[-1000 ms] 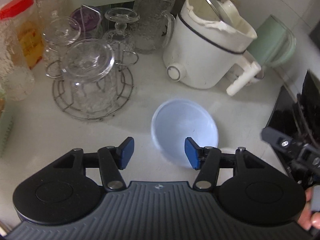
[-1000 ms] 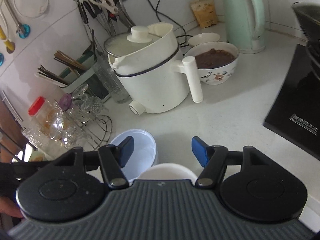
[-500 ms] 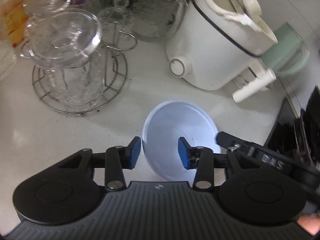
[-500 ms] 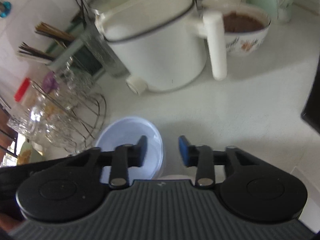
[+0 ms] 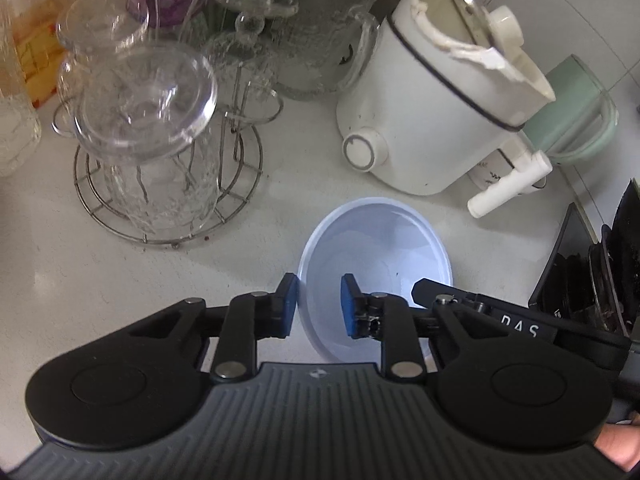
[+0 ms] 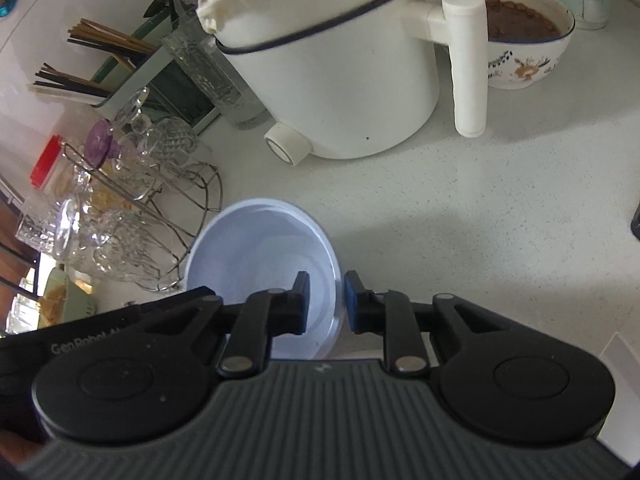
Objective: Organize plates and bowls
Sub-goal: 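Close both grippers on the second light blue bowl's rim, then lift the second blue bowl and carry it over the first blue bowl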
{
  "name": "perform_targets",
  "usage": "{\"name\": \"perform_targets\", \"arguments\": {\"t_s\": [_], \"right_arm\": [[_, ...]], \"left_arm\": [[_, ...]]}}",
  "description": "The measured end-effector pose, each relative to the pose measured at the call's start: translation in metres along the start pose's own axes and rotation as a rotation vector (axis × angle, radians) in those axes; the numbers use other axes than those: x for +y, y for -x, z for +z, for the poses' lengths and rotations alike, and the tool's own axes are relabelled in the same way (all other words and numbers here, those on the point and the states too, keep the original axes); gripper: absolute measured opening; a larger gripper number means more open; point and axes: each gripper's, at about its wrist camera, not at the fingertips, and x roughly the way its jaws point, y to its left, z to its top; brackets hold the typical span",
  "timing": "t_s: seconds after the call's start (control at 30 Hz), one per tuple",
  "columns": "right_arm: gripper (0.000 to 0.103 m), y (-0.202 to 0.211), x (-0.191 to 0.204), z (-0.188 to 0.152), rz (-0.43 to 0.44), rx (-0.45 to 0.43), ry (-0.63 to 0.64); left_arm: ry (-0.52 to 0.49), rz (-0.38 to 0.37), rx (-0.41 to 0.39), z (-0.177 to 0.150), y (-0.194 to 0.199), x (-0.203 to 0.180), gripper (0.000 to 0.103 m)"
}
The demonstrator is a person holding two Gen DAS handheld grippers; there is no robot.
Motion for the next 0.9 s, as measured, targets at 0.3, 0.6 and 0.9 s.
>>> {"name": "perform_targets", "arguments": {"t_s": [0.3, 0.6, 0.9], "right_arm": [[0.022, 0.036, 0.011, 0.009, 0.011, -0.024, 0.038], [0.022, 0.077, 0.029, 0.001, 0.024, -0.055, 0.057], [0.024, 0.11, 0.047, -0.02, 0.106, -0.074, 0.011]], "left_arm": [[0.016, -0.039, -0.024, 0.005, 0.036, -0.006, 0.027], [0.003, -0.057, -0.046, -0.002, 0.086, -0.015, 0.028], [0.04, -0.097, -0.077, -0.017, 0.138, 0.003, 0.029]]}}
